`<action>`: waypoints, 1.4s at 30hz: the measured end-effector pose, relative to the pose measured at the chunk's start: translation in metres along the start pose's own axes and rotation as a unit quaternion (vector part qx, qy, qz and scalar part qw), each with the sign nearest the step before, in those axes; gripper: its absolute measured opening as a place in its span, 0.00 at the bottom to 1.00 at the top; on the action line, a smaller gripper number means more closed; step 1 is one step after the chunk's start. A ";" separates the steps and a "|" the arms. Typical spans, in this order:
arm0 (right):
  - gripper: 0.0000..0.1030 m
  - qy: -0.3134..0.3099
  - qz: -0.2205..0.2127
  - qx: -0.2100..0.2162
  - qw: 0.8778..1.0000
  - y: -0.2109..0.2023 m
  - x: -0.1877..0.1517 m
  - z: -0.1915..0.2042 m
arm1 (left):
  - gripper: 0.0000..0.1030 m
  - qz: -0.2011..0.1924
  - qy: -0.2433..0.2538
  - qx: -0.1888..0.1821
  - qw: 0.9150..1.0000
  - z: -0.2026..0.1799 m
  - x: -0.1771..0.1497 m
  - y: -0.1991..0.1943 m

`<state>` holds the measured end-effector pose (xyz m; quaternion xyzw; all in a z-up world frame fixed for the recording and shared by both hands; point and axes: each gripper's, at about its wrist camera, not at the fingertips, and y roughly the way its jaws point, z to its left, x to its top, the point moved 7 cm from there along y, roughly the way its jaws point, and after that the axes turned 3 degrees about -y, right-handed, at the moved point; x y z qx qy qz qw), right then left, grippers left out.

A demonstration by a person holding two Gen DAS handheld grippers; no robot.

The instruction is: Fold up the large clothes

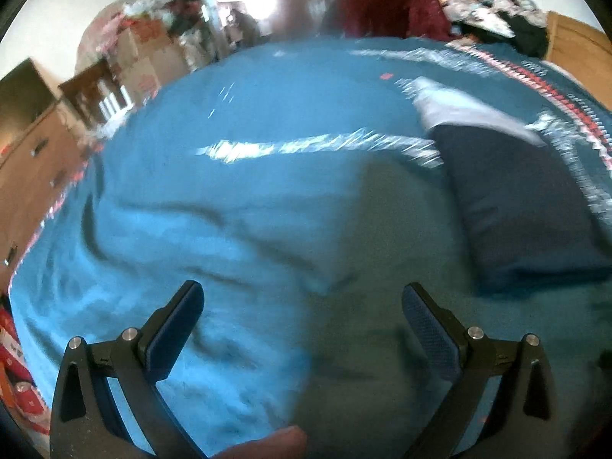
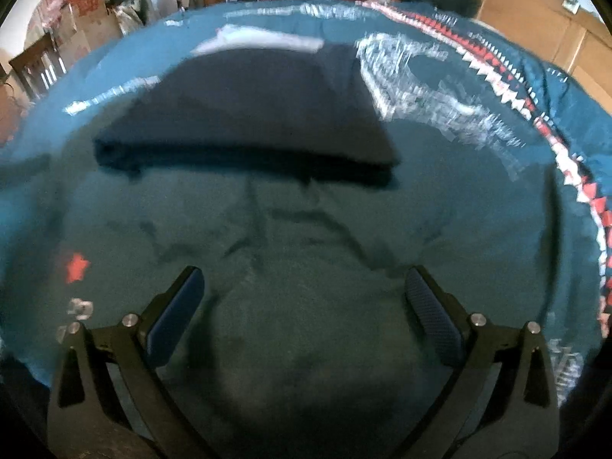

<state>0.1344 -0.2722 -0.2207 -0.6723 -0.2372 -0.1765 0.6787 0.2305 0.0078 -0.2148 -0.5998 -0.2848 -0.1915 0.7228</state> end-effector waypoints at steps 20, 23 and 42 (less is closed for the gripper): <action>1.00 0.063 -0.120 -0.104 0.985 -0.193 0.033 -0.071 | 1.00 -0.107 0.051 -0.180 0.977 -0.138 0.057 -0.256; 1.00 0.066 -0.129 -0.101 0.984 -0.202 0.037 -0.071 | 1.00 -0.098 0.048 -0.181 0.977 -0.141 0.056 -0.253; 1.00 0.025 -0.149 -0.086 0.985 -0.215 0.049 -0.042 | 1.00 -0.059 0.043 -0.184 0.980 -0.138 0.050 -0.215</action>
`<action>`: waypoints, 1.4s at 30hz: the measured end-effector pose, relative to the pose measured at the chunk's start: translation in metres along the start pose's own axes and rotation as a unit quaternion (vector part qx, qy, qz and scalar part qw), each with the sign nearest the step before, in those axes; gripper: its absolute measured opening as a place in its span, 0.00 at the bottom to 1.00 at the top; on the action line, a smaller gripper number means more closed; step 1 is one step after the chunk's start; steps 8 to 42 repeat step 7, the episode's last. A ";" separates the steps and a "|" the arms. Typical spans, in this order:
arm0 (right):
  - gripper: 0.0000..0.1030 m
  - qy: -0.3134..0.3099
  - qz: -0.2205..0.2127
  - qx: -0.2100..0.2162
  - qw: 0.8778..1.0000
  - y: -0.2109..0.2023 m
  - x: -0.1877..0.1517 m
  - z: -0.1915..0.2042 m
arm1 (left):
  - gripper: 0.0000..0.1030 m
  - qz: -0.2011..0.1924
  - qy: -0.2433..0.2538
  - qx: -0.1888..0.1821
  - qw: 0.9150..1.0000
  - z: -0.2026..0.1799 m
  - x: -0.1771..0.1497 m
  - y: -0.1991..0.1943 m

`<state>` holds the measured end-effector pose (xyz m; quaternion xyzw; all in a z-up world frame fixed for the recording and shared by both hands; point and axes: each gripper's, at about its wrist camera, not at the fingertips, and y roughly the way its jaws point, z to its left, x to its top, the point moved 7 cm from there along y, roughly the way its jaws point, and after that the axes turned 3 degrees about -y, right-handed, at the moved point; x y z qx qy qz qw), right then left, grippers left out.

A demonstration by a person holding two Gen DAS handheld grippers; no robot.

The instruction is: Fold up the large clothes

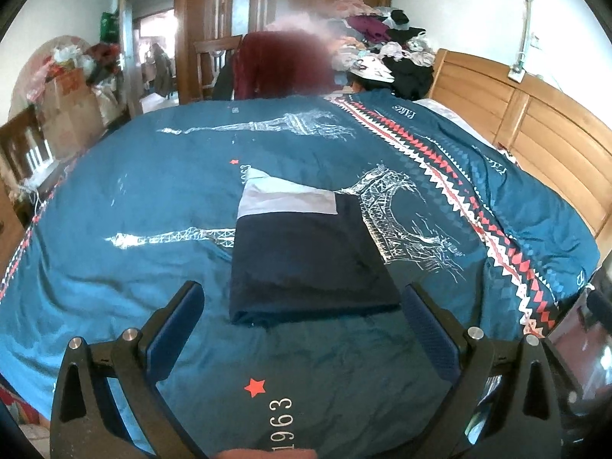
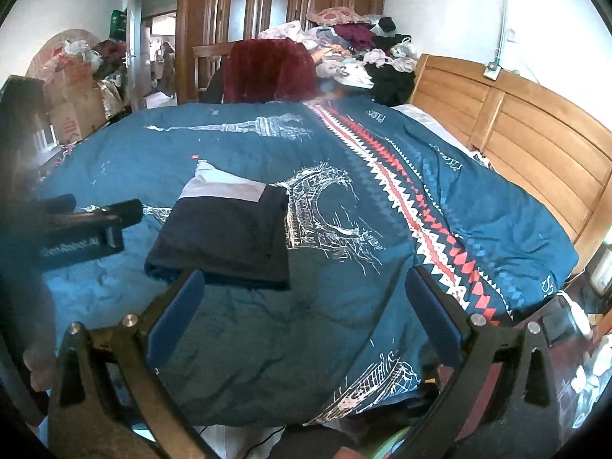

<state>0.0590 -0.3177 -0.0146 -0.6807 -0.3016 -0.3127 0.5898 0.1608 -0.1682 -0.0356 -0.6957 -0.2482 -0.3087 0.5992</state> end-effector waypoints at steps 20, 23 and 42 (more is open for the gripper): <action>1.00 0.004 -0.005 -0.001 1.000 -0.001 0.005 -0.004 | 1.00 -0.023 -0.004 -0.011 1.000 -0.011 0.011 -0.005; 1.00 0.004 -0.005 -0.001 1.000 -0.001 0.005 -0.004 | 1.00 -0.023 -0.004 -0.011 1.000 -0.011 0.011 -0.005; 1.00 0.004 -0.005 -0.001 1.000 -0.001 0.005 -0.004 | 1.00 -0.023 -0.004 -0.011 1.000 -0.011 0.011 -0.005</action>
